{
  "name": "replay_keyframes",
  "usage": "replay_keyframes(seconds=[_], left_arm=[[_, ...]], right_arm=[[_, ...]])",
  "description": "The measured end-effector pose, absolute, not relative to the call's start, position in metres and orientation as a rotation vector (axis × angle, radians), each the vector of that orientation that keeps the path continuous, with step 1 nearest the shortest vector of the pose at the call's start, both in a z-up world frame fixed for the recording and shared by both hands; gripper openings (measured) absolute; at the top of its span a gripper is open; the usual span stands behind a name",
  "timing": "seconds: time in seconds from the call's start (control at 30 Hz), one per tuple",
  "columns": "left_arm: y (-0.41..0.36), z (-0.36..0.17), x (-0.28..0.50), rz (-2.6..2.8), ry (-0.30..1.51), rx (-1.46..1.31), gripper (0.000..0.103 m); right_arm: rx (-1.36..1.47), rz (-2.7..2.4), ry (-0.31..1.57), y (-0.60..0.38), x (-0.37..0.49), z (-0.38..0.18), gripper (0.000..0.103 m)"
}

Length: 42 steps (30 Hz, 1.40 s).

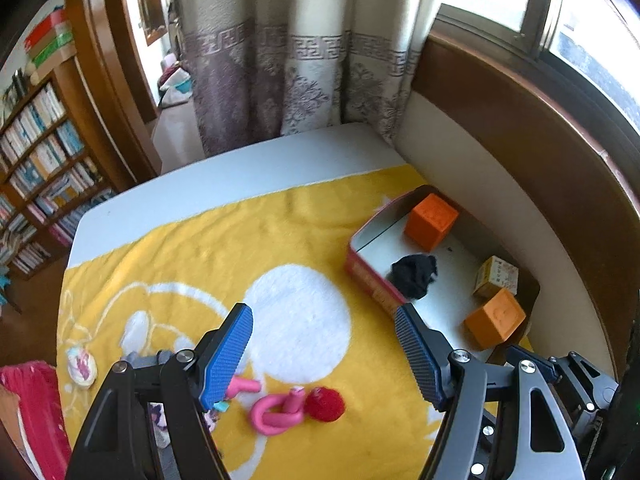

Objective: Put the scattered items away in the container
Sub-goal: 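Return both tools to the pile and grasp the plastic-wrapped bundle with the left tool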

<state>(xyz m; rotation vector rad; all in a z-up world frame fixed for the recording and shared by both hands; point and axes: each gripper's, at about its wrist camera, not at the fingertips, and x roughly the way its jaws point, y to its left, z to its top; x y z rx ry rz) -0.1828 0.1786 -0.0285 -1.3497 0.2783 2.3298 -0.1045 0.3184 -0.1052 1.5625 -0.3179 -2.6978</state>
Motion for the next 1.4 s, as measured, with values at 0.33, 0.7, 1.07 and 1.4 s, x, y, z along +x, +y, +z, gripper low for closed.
replay_keyframes(seconds=[0.33,0.7,1.07,1.4], left_arm=[[0.097,-0.045,-0.195,2.388,0.187,-1.467,0.075],[-0.005,-0.069,-0.206,2.456,0.072,-1.598,0.075],[-0.098,-0.095,-0.207,2.505,-0.012,-1.726,0.075],[-0.161,-0.127,-0.194,2.491,-0.111,-1.851,0.075]], right_arm=[[1.583,-2.617,-0.283,0.265,-0.113,-0.112,0.076],[1.599,-2.541,-0.222,0.201,-0.124,-0.120,0.076],[1.622,-2.472,-0.185,0.145,-0.133,-0.133,0.076],[1.655,-2.418,-0.145,0.115,-0.137,-0.143,0.076]])
